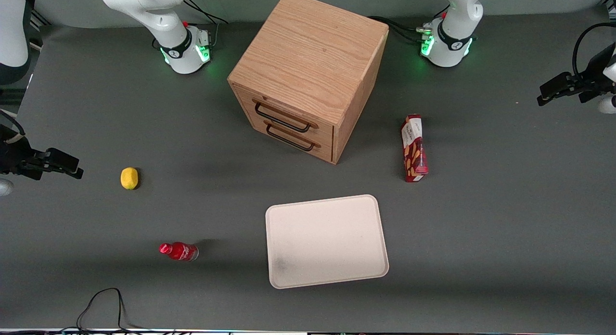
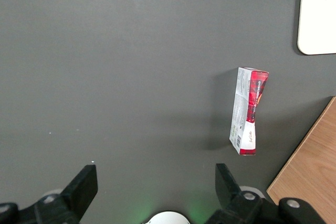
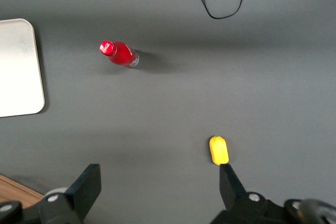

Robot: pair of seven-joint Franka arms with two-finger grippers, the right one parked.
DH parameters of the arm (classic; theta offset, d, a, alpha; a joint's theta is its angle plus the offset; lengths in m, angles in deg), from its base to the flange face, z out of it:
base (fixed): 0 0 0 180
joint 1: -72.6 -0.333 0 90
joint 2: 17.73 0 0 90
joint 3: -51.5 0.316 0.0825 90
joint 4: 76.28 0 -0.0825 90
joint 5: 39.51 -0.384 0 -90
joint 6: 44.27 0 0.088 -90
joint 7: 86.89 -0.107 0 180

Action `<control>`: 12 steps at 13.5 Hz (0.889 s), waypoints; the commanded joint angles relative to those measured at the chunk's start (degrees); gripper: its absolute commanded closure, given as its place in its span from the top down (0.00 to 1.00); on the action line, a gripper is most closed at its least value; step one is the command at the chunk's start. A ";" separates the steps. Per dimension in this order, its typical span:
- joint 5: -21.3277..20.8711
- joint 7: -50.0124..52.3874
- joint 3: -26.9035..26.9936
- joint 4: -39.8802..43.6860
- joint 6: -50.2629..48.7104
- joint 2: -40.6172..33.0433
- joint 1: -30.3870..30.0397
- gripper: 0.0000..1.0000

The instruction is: Place red cookie box on tray

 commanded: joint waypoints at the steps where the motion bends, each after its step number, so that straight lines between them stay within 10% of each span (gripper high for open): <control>1: -0.57 -0.72 0.39 1.28 -1.75 0.41 0.26 1.00; 12: 3.48 12.54 -9.70 -4.59 15.80 12.27 6.41 1.00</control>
